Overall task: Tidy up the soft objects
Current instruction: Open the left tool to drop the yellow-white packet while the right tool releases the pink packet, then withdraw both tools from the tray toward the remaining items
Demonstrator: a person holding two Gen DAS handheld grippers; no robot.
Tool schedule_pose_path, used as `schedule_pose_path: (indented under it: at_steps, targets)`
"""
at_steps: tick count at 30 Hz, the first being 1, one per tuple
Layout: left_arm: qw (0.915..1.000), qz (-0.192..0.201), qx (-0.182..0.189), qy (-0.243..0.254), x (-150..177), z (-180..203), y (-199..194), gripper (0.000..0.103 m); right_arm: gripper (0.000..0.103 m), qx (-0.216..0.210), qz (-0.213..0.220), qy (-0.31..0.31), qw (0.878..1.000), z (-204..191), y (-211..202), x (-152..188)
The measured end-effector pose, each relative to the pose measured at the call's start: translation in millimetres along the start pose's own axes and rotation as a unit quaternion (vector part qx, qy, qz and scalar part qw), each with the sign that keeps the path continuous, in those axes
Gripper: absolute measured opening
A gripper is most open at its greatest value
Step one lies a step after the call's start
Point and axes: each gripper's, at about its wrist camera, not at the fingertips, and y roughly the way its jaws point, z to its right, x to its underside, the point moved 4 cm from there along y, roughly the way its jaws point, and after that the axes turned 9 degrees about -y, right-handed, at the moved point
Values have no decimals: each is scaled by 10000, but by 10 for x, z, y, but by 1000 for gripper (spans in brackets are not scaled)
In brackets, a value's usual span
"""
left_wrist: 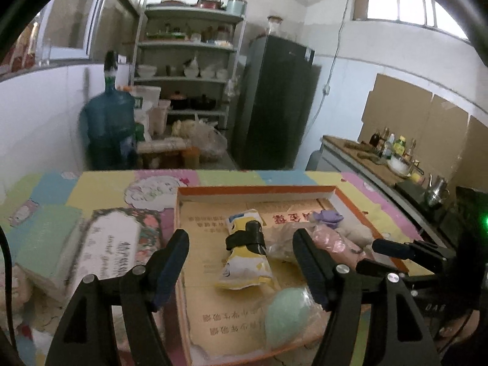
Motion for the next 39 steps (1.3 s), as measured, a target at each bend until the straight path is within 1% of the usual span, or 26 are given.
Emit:
schedule_pose_path:
  at_steps: [8,14,17,25,33,36,39]
  targets:
    - [9973,548,-389,295,37,-9,-452,70,68,-103,440,50,9990,-235,-347,-3]
    - [9965,658,-467,226,92,-115,-707,70,68,-263,647,65,9975,-488,-541,39]
    - [9952,771,-548,247,135,-151,-858,70,68,-249,740,-10,9969,-652,-635,54]
    - [9914,1056,-702,314,234,-262,-1281,70,68,-466,969,-192,9940,-1149,-829,88]
    - [9886,1239,-832,194,413,-534,-1723,70,69,-588,1197,-102,9910,-1604,-1011,154]
    - [9860,1342,-984,136,504,-695,-1916,70,69,-480,1253,-22,9910,-1766,-1069,205]
    - [9836,1407,-1129,60,614,-862,-2080,70,69,-207,1263,-9,9918,-1979,-1098,288]
